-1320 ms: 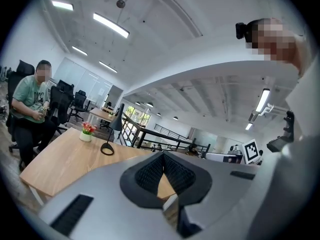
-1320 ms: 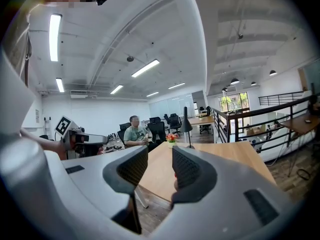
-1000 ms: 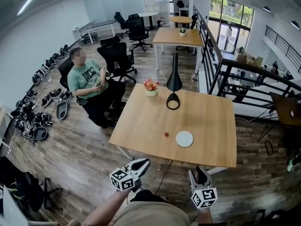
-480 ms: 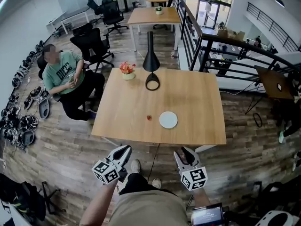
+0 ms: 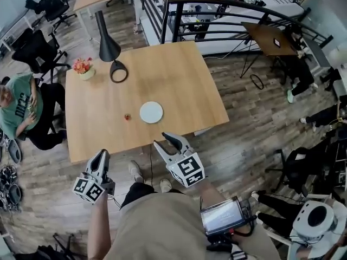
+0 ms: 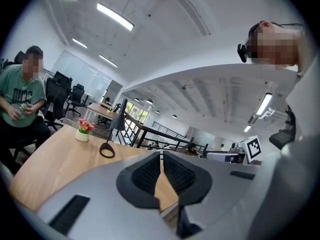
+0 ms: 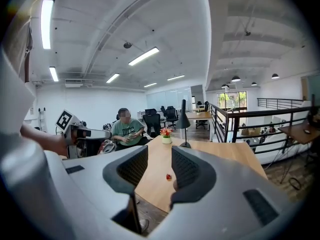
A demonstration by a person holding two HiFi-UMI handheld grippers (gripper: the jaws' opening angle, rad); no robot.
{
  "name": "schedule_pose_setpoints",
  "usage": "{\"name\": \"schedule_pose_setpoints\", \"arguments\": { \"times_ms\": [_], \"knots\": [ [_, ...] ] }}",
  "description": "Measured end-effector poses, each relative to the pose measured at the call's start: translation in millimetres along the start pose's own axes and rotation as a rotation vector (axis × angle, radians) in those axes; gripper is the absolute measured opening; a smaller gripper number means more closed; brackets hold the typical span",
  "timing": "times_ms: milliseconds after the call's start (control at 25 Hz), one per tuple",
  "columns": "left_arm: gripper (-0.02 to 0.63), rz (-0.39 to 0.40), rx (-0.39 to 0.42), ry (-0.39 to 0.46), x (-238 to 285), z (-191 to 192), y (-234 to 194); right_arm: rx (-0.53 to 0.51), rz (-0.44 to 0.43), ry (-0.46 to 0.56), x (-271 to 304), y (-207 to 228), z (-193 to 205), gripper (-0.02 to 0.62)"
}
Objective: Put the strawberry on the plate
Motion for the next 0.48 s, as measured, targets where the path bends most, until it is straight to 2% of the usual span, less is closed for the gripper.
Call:
{"name": "schedule_pose_setpoints", "arguments": {
  "times_ms": [240, 480],
  "knots": [
    [0.005, 0.023, -0.001, -0.011, 26.3, -24.3, -45.8, -0.007, 0.033, -0.024, 52.1, 1.5, -17.8, 0.15],
    [0.005, 0.103, -0.023, -0.064, 53.1, -34.3, -86.6, -0.005, 0.086, -0.055, 85.5, -0.7, -28.8, 0.15]
  ]
}}
Point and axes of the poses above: the fingertips, and each gripper's own axes: x forward along the fingers, y to its right, z out of its underside, the point moved 7 cm from there along -x, backward along the fingers, and after that the axes turned 2 degrees about z, right-handed, at the moved point
